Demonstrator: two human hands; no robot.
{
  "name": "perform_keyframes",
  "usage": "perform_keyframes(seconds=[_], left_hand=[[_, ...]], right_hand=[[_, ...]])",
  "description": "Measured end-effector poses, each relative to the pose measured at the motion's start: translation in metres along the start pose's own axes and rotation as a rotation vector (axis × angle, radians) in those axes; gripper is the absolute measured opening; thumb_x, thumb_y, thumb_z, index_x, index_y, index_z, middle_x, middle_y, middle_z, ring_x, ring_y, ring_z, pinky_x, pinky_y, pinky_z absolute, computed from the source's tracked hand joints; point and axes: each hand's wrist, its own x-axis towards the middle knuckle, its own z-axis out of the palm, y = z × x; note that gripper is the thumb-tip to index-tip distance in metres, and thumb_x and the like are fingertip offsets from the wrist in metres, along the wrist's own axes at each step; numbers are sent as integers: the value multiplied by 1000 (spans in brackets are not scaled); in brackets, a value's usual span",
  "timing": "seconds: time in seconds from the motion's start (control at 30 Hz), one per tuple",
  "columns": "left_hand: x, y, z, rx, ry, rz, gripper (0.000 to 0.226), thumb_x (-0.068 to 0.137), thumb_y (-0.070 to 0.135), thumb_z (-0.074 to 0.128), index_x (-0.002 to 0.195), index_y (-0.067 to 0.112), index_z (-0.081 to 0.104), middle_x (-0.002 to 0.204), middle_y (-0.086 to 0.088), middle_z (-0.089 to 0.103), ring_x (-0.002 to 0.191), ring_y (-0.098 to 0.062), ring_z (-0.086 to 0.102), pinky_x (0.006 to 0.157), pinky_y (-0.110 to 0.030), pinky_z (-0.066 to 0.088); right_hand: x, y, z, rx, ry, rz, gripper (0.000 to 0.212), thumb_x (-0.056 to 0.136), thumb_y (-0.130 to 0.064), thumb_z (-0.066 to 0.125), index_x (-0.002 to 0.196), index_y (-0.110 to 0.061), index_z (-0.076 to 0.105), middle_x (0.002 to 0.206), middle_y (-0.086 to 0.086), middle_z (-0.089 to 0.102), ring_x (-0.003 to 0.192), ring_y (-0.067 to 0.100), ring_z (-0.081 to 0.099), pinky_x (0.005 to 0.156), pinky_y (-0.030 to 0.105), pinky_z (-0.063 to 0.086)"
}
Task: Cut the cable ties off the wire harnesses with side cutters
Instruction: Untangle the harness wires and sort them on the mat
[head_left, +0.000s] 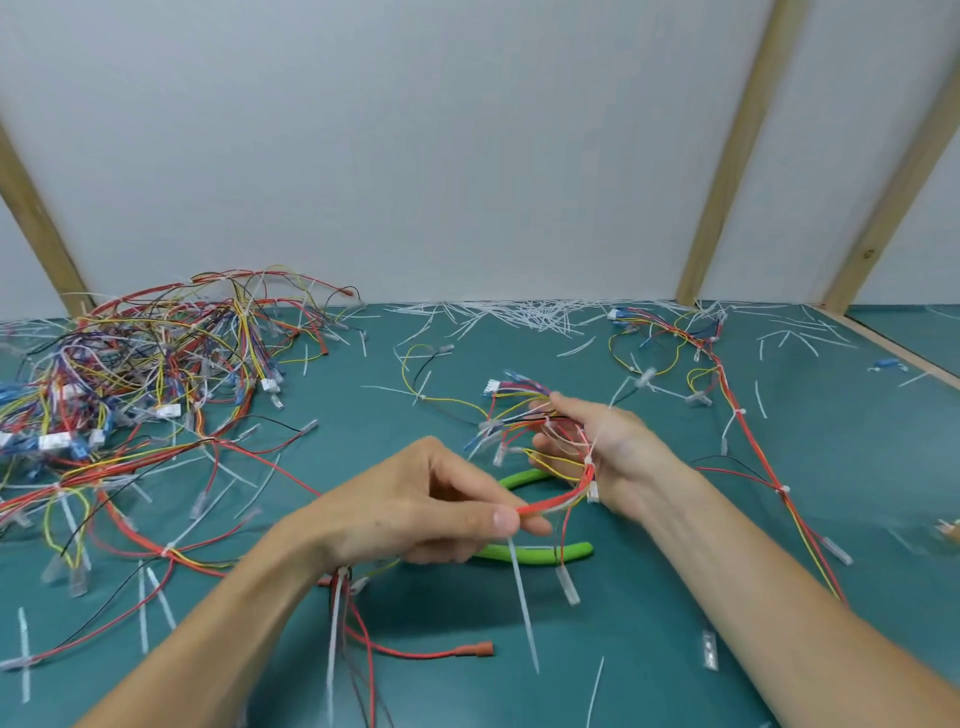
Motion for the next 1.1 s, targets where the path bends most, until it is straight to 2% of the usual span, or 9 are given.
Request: perform_keyframes(seconds=[0.13, 0.23, 0.3, 0.47, 0.6, 0.7, 0.8, 0.9, 1.1], left_hand=[[6, -2, -5, 71, 721, 158, 41, 86, 48, 60, 74, 13, 79, 54, -7, 62, 44, -19, 57, 44, -23, 36], [6, -8, -15, 258, 1221, 306, 21, 96, 19, 57, 88, 21, 76, 62, -4, 65, 54, -12, 61, 51, -16, 41], [3, -11, -21, 454, 1341, 291, 32, 88, 2, 51, 106, 21, 70, 82, 2, 67, 77, -7, 64, 65, -14, 44], [4, -17, -21, 672, 1140, 197, 74, 71, -21, 43, 132, 17, 58, 127, 6, 63, 116, -5, 58, 103, -23, 42], [7, -26, -12, 676, 819, -1, 68, 86, -3, 55, 148, 23, 42, 147, 11, 50, 133, -8, 47, 119, -40, 30], [9, -28, -7, 646, 672, -51, 65, 97, 22, 61, 153, 28, 30, 151, 19, 43, 137, 15, 30, 126, -36, 9], [9, -27, -4, 496, 594, -98, 64, 97, 47, 57, 152, 40, 26, 146, 30, 42, 130, 30, 18, 126, -38, 9], [11, -24, -2, 413, 601, -160, 71, 87, 62, 59, 149, 44, 31, 132, 33, 53, 147, -11, 30, 120, -45, 26], [13, -27, -8, 516, 858, -37, 8, 94, 27, 67, 89, 27, 73, 88, 14, 69, 83, 6, 60, 78, -19, 43]], right_hand=[[-1, -6, 0, -56, 39, -297, 19, 110, -17, 43, 111, -14, 62, 83, 6, 70, 43, 16, 62, 51, 31, 58], [-1, -14, -2, 51, -93, -356, 23, 110, -16, 41, 111, -17, 65, 77, 2, 69, 40, 13, 56, 44, 28, 56], [-1, -17, -5, 111, -219, -331, 24, 109, -18, 41, 114, -19, 64, 73, -2, 65, 35, 8, 46, 38, 22, 47], [-7, -24, -12, 244, -442, -172, 29, 94, -27, 52, 99, -25, 81, 66, -7, 52, 36, 4, 15, 30, 16, 28], [-12, -25, -14, 315, -556, -102, 28, 94, -27, 51, 108, -22, 75, 66, -7, 46, 40, 6, 12, 27, 15, 27], [-11, -24, -14, 374, -574, -99, 29, 95, -26, 49, 117, -21, 69, 69, -8, 43, 40, 7, 12, 27, 14, 25], [-6, -22, -14, 391, -564, -101, 32, 91, -23, 52, 111, -21, 77, 69, -9, 43, 41, 7, 11, 27, 13, 26], [0, -18, -11, 387, -544, -115, 31, 88, -21, 52, 112, -21, 70, 65, -8, 46, 43, 7, 13, 28, 13, 30], [16, -7, -7, 191, -146, -257, 26, 109, -30, 44, 114, -22, 68, 69, -10, 68, 39, 2, 45, 35, 19, 43]])
